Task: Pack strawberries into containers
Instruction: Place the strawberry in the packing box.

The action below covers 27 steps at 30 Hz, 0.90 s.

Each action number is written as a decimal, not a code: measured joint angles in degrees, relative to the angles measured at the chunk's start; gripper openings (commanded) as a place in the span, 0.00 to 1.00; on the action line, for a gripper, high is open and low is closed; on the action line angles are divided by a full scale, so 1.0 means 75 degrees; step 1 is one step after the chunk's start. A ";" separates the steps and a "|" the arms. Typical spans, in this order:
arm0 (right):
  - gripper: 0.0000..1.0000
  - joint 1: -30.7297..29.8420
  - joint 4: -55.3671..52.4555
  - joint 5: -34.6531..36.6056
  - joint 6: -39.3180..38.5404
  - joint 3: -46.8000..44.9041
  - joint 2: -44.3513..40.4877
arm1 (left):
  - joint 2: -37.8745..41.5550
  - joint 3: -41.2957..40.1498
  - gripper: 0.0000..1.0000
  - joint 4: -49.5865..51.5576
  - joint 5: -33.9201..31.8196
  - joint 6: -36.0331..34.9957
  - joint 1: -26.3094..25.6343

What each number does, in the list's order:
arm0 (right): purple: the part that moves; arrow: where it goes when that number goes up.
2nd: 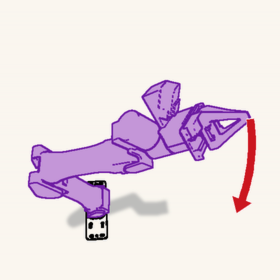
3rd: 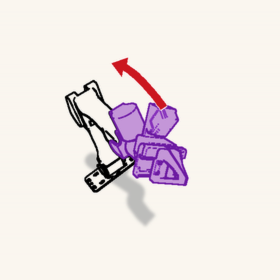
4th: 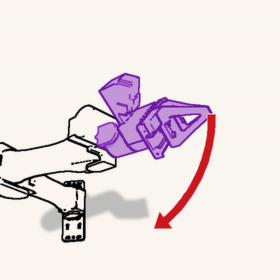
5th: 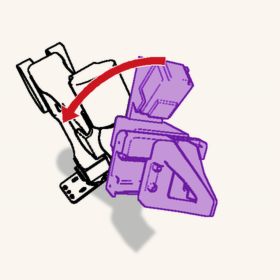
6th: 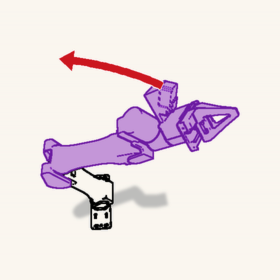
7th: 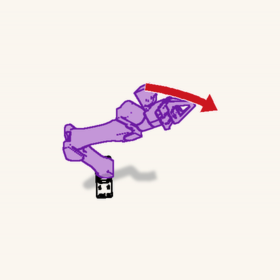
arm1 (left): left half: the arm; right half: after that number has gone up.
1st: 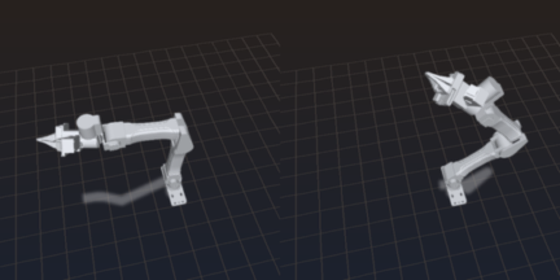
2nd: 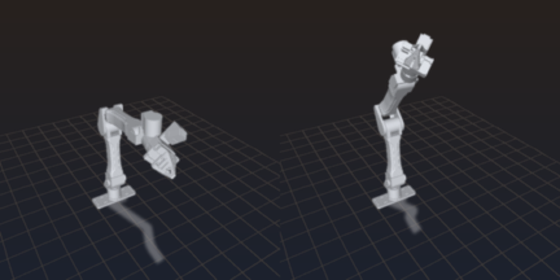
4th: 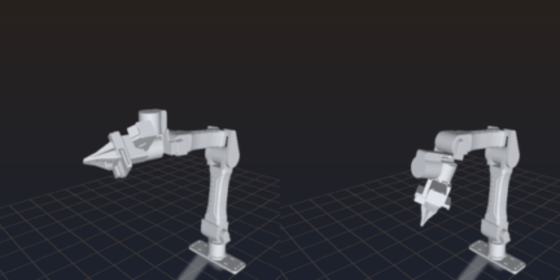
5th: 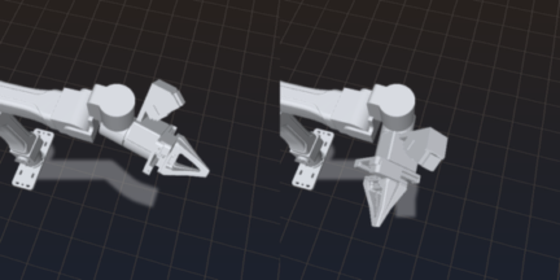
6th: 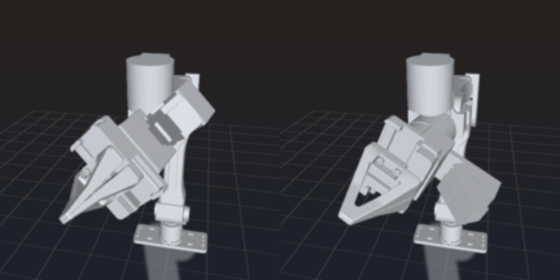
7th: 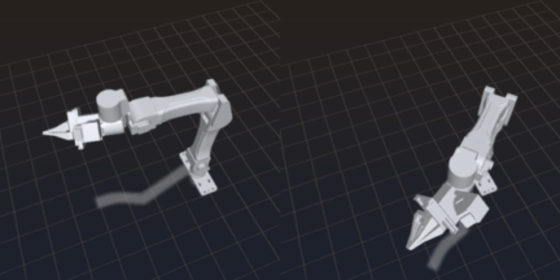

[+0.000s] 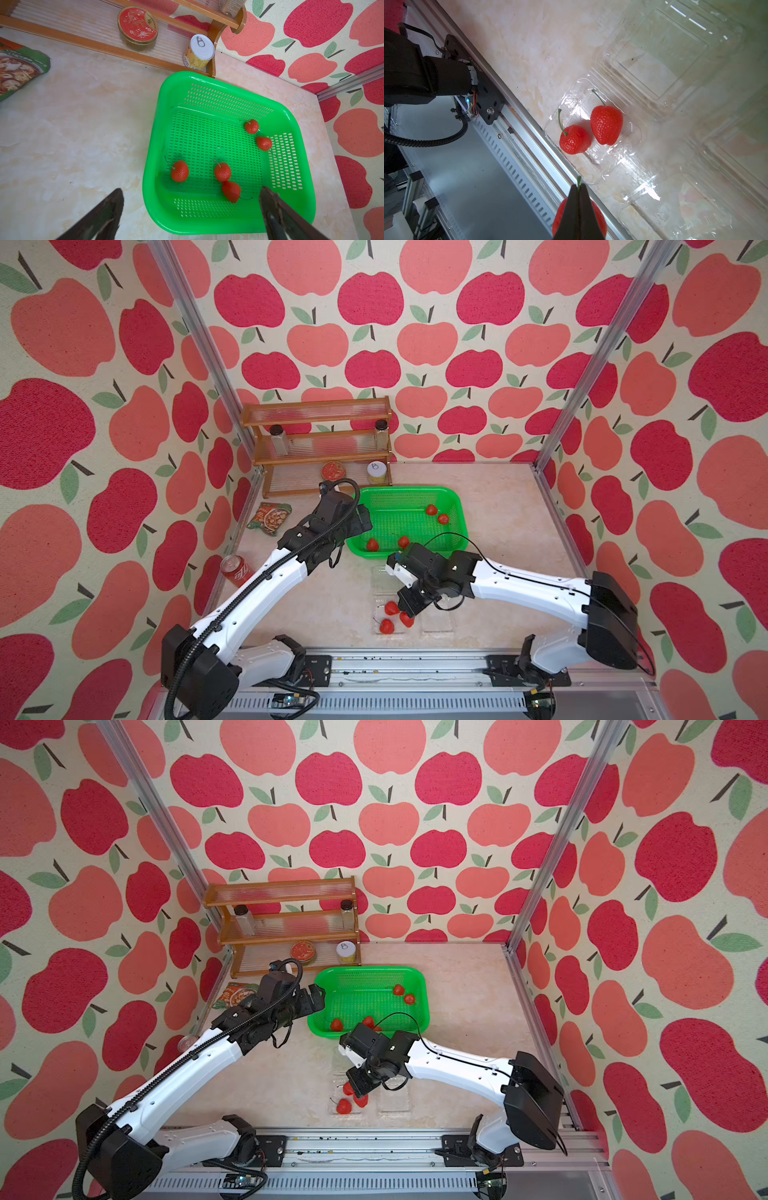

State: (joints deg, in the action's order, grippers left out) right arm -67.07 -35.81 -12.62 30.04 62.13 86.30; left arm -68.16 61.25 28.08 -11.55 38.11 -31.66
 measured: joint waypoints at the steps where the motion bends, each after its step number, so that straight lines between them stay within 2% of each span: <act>1: 0.00 -0.0003 0.0087 -0.0041 0.0047 -0.0015 0.0079 | 0.0009 0.0000 1.00 0.0006 -0.0015 0.0003 0.0000; 15: 0.00 -0.0009 0.0460 -0.0423 0.0213 -0.0015 0.1131 | 0.0259 -0.0003 1.00 0.0012 -0.0210 0.0023 0.0000; 18: 0.08 -0.0009 0.0455 -0.0423 0.0210 -0.0003 0.1265 | 0.0259 -0.0003 1.00 0.0029 -0.0213 0.0023 0.0000; 25: 0.09 -0.0009 0.0455 -0.0420 0.0210 0.0146 0.1311 | 0.0259 -0.0003 0.99 0.0029 -0.0213 0.0020 0.0000; 27: 0.12 -0.0009 0.0455 -0.0420 0.0207 0.0189 0.1311 | 0.0259 -0.0003 1.00 0.0029 -0.0213 0.0020 0.0000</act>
State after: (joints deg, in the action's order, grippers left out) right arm -67.13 -32.40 -15.77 31.59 63.55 96.14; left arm -66.22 61.23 28.29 -13.15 38.26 -31.66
